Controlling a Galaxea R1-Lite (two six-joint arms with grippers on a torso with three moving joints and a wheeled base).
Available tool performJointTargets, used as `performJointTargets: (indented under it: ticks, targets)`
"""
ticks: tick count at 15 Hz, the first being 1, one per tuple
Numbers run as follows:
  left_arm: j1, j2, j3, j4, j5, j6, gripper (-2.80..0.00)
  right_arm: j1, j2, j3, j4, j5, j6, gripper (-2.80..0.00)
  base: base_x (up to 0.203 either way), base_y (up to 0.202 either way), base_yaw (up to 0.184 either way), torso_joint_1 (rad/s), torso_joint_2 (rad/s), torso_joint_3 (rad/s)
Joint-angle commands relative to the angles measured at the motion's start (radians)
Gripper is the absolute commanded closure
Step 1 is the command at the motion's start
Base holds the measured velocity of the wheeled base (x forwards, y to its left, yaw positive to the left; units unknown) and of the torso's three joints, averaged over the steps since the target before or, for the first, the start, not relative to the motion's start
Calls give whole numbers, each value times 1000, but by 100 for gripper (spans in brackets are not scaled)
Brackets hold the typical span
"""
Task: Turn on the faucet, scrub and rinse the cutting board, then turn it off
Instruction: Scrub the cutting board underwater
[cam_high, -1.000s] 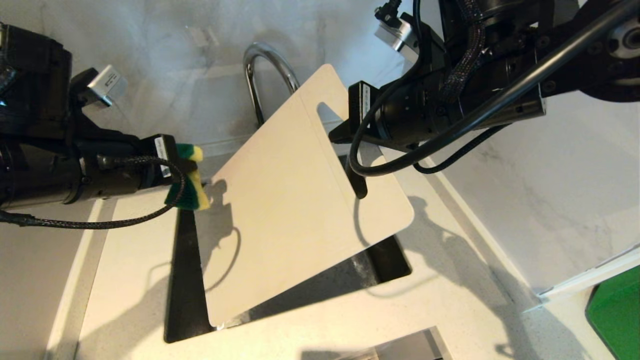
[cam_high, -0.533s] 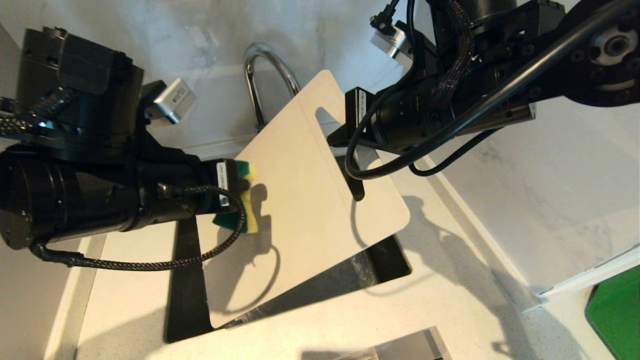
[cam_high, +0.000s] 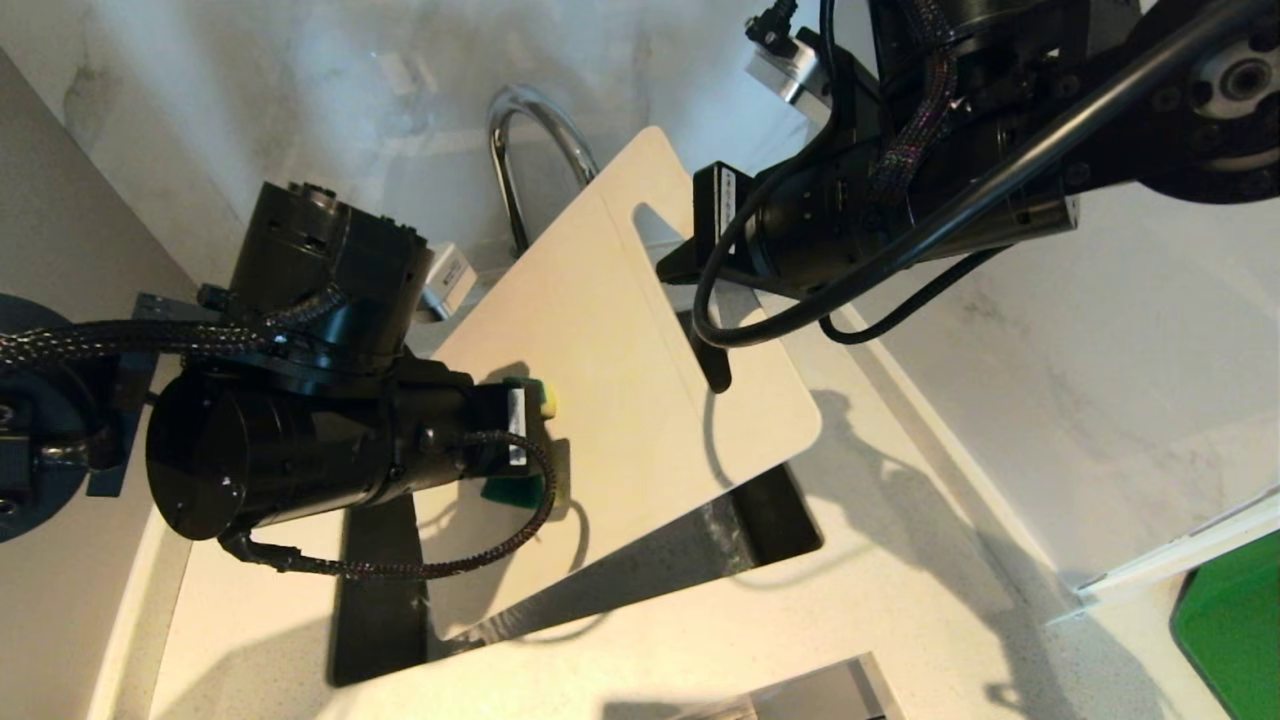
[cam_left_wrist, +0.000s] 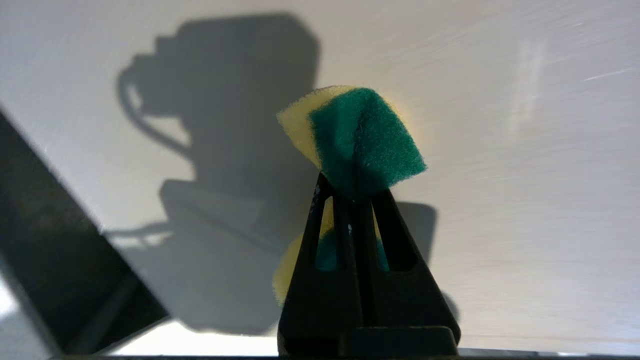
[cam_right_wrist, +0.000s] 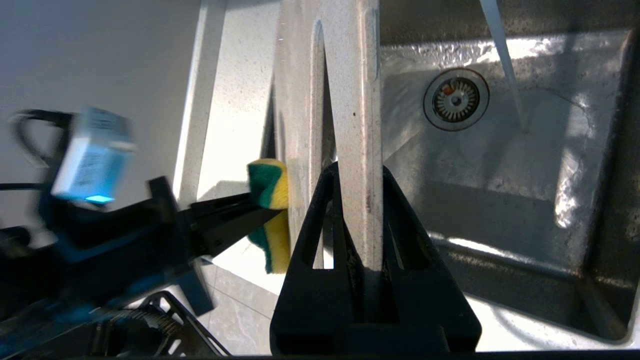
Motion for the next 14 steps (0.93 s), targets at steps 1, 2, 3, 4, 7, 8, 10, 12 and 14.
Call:
performJointTargets:
  ticks: [1,2,3,4,7,8,10,12,14]
  targets:
    - [23,8,41,1,0,-9,0,1,-12,-10,3,4,2,0,0,0,0,0,0,0]
    - [26,0,77,-1,0,-11,0,1,-15,-11,3,4,1,0,0,0,0,0,0,0]
    - [34,-13,116,-14,0,-24,0,1,-18,-11,3,4,1,0,0,0,0,0,0,0]
    - [46,-24,160,-40,-1,-34,0,-1,-23,-14,3,4,1,0,0,0,0,0,0,0]
    - [103,-57,307,-129,-4,-42,0,-3,-31,-23,5,4,1,0,0,0,0,0,0,0]
    - [130,-71,363,-165,-8,-42,0,-3,-37,-21,6,4,1,0,0,0,0,0,0,0]
    - [214,-92,471,-254,-30,-37,0,-3,-39,-15,7,4,1,0,0,0,0,0,0,0]
    - [284,-125,538,-293,-72,-33,0,-4,-39,-14,7,4,1,0,0,0,0,0,0,0]
    - [354,-146,559,-298,-113,-26,0,-4,-41,-11,7,4,1,0,0,0,0,0,0,0]
